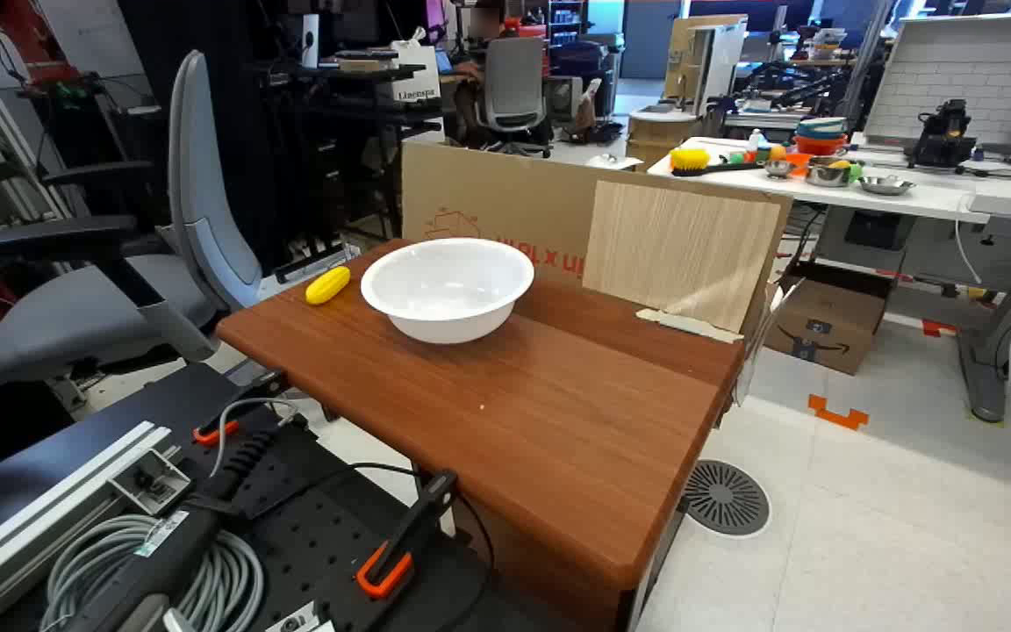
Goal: Put the yellow object inside the white bowl
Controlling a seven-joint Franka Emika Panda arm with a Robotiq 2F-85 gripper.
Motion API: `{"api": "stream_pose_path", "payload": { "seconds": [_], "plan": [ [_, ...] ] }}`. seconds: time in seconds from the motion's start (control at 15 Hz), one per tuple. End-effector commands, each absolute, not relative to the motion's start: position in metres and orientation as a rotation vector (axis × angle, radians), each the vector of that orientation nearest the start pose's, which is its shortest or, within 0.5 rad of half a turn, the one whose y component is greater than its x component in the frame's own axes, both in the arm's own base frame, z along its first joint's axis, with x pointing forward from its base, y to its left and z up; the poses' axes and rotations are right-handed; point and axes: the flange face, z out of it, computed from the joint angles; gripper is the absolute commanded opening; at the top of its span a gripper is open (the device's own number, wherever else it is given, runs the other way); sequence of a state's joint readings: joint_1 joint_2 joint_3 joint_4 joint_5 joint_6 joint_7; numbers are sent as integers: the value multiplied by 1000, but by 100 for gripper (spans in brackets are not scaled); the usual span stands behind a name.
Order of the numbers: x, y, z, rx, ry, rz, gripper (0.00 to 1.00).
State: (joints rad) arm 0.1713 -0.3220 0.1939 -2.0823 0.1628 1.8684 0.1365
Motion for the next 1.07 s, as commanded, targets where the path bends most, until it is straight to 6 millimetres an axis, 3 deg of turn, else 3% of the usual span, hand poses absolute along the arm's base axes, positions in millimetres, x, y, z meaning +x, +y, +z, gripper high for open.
{"api": "stream_pose_path", "payload": {
  "seconds": [0.0, 0.4, 0.67, 0.8, 1.0],
  "plan": [
    [433, 189, 568, -3008, -275, -115, 100],
    [433, 189, 569, -3008, -275, -115, 100],
    [455, 197, 553, -3001, -240, -120, 100],
    [475, 198, 528, -3007, -178, -96, 100],
    [513, 198, 471, -3005, -77, -17, 100]
  ]
}}
